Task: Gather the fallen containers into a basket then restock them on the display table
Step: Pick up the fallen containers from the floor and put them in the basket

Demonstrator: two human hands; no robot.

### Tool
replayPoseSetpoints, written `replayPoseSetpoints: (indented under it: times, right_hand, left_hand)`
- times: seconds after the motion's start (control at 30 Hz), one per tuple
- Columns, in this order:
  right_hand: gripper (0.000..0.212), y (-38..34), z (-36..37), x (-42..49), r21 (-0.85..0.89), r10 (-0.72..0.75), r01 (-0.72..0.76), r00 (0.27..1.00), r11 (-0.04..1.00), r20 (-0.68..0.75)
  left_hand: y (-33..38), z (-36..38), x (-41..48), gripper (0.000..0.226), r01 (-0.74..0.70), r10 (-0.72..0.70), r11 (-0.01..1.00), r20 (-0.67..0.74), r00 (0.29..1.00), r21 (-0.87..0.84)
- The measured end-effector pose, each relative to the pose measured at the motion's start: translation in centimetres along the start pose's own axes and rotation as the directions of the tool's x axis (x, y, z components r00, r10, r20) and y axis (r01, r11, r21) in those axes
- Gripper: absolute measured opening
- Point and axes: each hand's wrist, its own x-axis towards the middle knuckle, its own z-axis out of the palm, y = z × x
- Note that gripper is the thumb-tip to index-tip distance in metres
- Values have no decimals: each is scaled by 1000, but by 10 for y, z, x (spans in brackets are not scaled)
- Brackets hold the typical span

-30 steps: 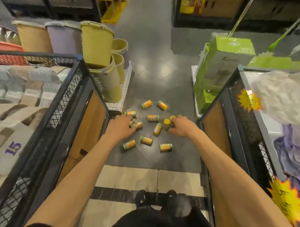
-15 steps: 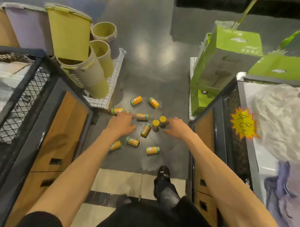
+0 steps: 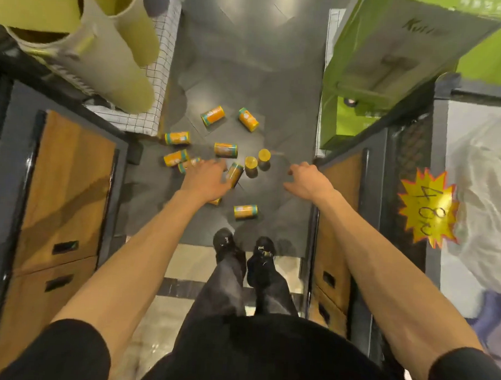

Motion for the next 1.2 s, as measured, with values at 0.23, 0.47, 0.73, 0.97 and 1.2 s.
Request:
replayPoseSetpoints:
  times: [0.23,0.47,0.73,0.97,1.2]
  right_hand:
    - [48,18,58,112,94,69,-70,997,993,19]
    - [49,45,166,246,103,100,-99,995,990,-5]
    - [50,86,234,406,111,79,-72,995,991,-61]
    - [66,105,274,522,25,-51,56,986,998,-157]
    - [75,118,298,555,-162,-209,190,972,968,-111]
  left_hand:
    - [-20,65,106,38,-37,38,999,59,998,-15]
    - [-45,177,235,36,-13,30,991,133,991,-130]
    - [-79,296,362,51,-25,38,985,71,997,-170]
    - [-99,384,456,58,-45,35,948,-37,999,-316]
    - [-99,438,486,82,-133,103,925,-102,989,-356]
